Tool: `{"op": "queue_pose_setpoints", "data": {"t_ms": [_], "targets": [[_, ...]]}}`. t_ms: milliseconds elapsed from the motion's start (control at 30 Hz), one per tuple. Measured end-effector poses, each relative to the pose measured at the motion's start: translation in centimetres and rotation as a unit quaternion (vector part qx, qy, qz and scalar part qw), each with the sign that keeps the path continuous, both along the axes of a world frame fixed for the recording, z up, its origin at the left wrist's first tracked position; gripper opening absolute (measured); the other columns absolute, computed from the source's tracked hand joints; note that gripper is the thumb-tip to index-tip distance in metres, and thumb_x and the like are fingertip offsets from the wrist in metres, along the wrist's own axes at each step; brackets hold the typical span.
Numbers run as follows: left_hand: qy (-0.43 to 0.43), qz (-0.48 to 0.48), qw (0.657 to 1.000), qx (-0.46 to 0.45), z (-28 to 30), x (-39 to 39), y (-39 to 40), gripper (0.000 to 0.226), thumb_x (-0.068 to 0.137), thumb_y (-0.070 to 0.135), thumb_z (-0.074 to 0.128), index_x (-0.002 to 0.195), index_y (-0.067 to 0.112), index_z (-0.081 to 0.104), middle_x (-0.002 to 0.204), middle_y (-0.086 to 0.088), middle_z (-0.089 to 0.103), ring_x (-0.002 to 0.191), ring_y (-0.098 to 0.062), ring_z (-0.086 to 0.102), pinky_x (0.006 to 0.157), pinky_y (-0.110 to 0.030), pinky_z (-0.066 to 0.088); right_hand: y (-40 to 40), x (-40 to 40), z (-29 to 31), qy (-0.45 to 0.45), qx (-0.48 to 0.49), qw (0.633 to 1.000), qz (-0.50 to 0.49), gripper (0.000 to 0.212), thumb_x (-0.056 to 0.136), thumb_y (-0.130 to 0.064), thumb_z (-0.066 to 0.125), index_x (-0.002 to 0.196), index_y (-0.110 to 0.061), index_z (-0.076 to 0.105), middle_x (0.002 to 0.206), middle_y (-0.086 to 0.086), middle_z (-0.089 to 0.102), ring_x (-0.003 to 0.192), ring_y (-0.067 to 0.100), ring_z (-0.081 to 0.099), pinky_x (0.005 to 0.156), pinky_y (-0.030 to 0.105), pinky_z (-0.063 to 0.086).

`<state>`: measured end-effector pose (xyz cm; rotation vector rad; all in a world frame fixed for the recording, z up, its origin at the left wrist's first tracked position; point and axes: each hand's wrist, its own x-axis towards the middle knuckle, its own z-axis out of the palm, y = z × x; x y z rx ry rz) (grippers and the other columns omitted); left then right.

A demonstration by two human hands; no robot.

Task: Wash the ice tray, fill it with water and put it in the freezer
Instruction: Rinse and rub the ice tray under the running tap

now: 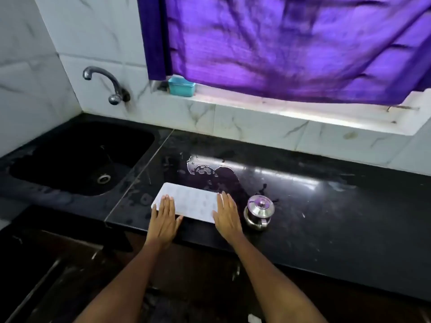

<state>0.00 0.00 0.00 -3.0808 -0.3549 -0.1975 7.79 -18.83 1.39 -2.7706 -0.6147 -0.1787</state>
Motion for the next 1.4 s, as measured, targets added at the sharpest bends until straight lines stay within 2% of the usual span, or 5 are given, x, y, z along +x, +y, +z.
{"op": "queue_pose_setpoints", "data": {"t_ms": [467,567,700,933,1400], "targets": [[-0.001,0.243,0.828,-0.505,4.2,3.4,4.7,0.064,0.094,0.010,0.052,0.148,-0.006,0.022,0.142,-0.026,0.043,0.132,-0.038,0.042,0.106,-0.039,0.036,2.8,1.0,-0.1,0.239,0.218,0.904,-0.281,0.019,0.085,-0.011,0.053,0.091,0.005,0.060,0.106,0.025,0.063,0.100,0.036,0.059,0.072,0.034,0.043],[0.026,0.251,0.821,-0.511,4.7,3.3,6.7,0.015,0.093,0.006,0.051,0.103,-0.001,0.058,0.137,-0.025,0.049,0.127,-0.036,0.047,0.101,-0.035,0.039,4.2,1.3,0.5,0.237,0.234,0.886,-0.324,0.024,0.083,-0.010,0.054,0.098,0.006,0.063,0.107,0.023,0.065,0.101,0.037,0.059,0.078,0.033,0.046],[-0.016,0.205,0.836,-0.510,5.3,3.7,10.0,0.042,0.091,0.002,0.050,0.057,0.017,0.031,0.099,-0.025,0.065,0.101,-0.036,0.058,0.082,-0.036,0.043,6.9,1.5,1.6,0.220,0.265,0.871,-0.349,0.024,0.082,-0.009,0.053,0.100,0.001,0.065,0.107,0.020,0.066,0.101,0.035,0.060,0.078,0.032,0.046],[-0.047,0.237,0.808,-0.538,5.9,4.9,17.9,0.038,0.095,0.022,0.053,0.062,0.002,0.054,0.066,-0.013,0.053,0.081,-0.026,0.052,0.070,-0.030,0.036,14.3,3.7,5.0,0.199,0.291,0.890,-0.289,0.022,0.084,-0.009,0.054,0.104,-0.004,0.062,0.111,0.015,0.066,0.104,0.030,0.059,0.075,0.028,0.041],[-0.107,0.340,0.736,-0.576,8.9,10.3,27.6,0.058,0.102,0.036,0.030,0.131,-0.011,0.047,0.134,-0.026,0.051,0.122,-0.041,0.050,0.101,-0.042,0.043,27.4,12.4,5.4,0.204,0.330,0.901,-0.195,0.024,0.086,-0.013,0.054,0.105,-0.003,0.063,0.108,0.016,0.067,0.099,0.033,0.060,0.072,0.027,0.039]]}}
